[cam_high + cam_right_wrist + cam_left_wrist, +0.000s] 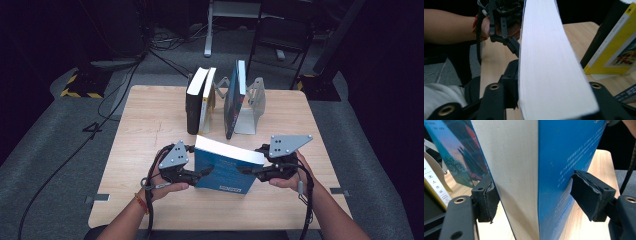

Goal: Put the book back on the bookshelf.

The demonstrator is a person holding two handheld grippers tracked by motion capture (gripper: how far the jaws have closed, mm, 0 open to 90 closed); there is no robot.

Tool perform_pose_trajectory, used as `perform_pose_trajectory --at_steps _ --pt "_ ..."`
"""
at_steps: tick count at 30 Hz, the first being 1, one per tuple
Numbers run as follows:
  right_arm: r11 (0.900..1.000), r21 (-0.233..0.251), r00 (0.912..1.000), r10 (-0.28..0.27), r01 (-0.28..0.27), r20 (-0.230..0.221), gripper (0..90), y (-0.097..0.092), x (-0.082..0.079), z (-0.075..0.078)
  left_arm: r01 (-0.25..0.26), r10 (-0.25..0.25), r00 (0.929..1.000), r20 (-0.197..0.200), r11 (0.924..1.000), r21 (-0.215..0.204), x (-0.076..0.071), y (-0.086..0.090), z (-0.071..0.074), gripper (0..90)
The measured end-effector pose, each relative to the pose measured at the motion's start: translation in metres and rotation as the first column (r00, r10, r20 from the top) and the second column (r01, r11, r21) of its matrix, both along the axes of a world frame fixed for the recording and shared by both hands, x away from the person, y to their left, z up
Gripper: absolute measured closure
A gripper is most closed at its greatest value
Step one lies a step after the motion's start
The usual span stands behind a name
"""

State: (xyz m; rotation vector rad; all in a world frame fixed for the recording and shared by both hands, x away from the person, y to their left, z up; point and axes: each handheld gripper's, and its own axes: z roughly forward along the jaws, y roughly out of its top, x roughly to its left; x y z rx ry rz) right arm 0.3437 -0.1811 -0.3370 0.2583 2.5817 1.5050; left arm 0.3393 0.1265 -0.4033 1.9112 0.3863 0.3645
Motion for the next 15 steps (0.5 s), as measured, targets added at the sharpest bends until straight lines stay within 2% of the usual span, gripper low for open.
perform_pose_trajectory --at_steps 4,6,8,10,13,15 --pt "0.9999 -0.01 0.9999 -0.01 0.01 -0.01 49.8 0.006 0.001 0.0 0.002 -0.002 1.0 -0.001 1.0 -0.001 -0.001 0.001 -0.001 26.4" --pt "0.9999 -0.004 0.9995 -0.015 0.015 -0.027 53.8 0.011 0.002 0.0 0.001 -0.001 1.0 -0.002 1.0 -0.001 -0.001 0.001 -0.001 25.8" --pt "0.9994 0.022 0.9994 -0.024 0.025 -0.026 57.6 0.011 0.003 -0.001 -0.02 0.02 0.9998 0.008 0.9995 0.024 -0.003 0.002 -0.003 26.3" --pt "0.9989 0.032 0.9994 -0.032 0.033 -0.015 59.4 0.01 0.001 -0.002 -0.043 0.043 0.999 -0.008 0.9984 0.038 -0.004 0.008 -0.006 27.0" --pt "0.9993 0.009 0.9993 -0.037 0.037 -0.001 60.0 0.011 -0.003 0.0 -0.073 0.075 0.9968 -0.028 0.9952 0.066 -0.005 0.02 -0.01 26.4" --pt "0.999 -0.003 0.999 -0.045 0.045 -0.009 60.2 0.012 -0.003 0.001 -0.105 0.11 0.9924 -0.055 0.9903 0.091 -0.007 0.032 -0.018 26.3"
